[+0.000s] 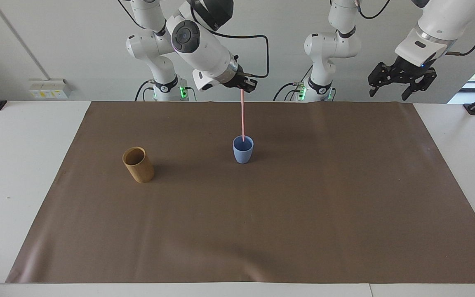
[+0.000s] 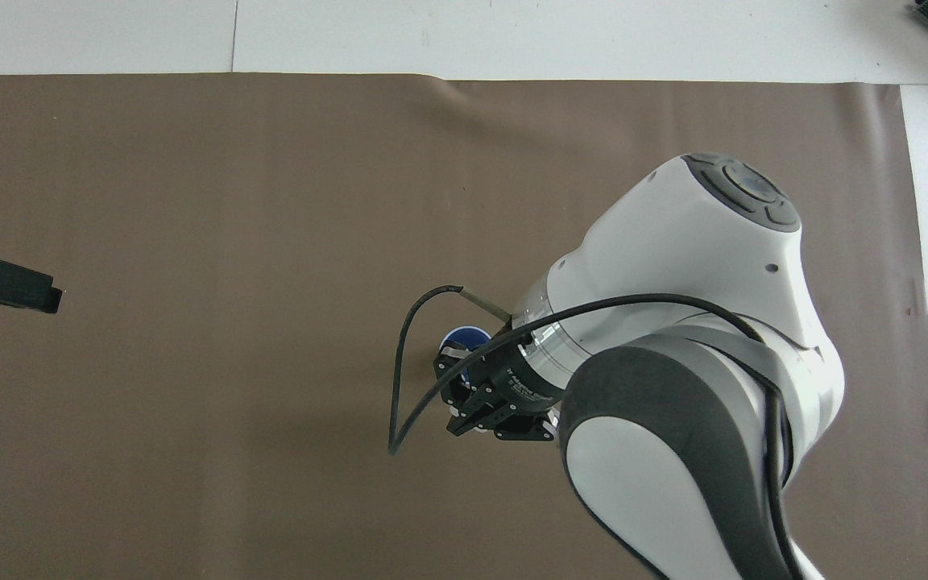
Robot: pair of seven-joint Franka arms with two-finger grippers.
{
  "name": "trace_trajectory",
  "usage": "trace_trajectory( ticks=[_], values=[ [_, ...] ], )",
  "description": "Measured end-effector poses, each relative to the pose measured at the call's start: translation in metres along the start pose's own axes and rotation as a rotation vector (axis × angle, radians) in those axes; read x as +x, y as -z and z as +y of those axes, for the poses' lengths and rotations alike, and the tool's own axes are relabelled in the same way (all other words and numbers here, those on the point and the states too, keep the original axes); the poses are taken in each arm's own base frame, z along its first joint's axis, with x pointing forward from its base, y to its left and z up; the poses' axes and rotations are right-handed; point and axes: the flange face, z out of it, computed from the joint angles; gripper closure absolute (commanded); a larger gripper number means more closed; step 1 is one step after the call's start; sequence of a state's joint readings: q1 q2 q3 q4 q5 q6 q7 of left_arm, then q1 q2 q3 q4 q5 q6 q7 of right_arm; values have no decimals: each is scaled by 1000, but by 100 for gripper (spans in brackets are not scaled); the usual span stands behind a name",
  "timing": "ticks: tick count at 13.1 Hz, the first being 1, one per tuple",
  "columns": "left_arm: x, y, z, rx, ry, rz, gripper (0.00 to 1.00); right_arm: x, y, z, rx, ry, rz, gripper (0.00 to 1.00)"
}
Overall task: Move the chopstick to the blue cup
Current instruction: 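Carry the chopstick with the right gripper over the blue cup, then lower the chopstick into the blue cup and open the right gripper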
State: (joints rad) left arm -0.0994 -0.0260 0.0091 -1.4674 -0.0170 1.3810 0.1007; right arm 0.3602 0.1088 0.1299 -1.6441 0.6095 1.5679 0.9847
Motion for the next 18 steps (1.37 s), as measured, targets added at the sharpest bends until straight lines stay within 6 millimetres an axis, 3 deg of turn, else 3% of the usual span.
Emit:
trace_trajectory(
  ticks=[5,10,11,12,13,16,18],
  values=[
    [0,0,1,0,-1,0,0,24,-21,0,11,-39,5,100],
    [0,0,1,0,-2,-2,0,61,-54,-2,10,-93,2,99],
    [0,0,1,0,-2,-3,0,64,-56,-2,15,-97,5,72],
    [0,0,1,0,-2,-3,0,65,-57,-2,21,-100,11,24],
    [-1,0,1,0,-2,-3,0,66,-58,-2,26,-101,14,0],
    [-1,0,1,0,-2,-3,0,66,-58,-1,26,-102,14,0],
    [-1,0,1,0,-2,-3,0,61,-46,-2,26,-92,14,0]
  ],
)
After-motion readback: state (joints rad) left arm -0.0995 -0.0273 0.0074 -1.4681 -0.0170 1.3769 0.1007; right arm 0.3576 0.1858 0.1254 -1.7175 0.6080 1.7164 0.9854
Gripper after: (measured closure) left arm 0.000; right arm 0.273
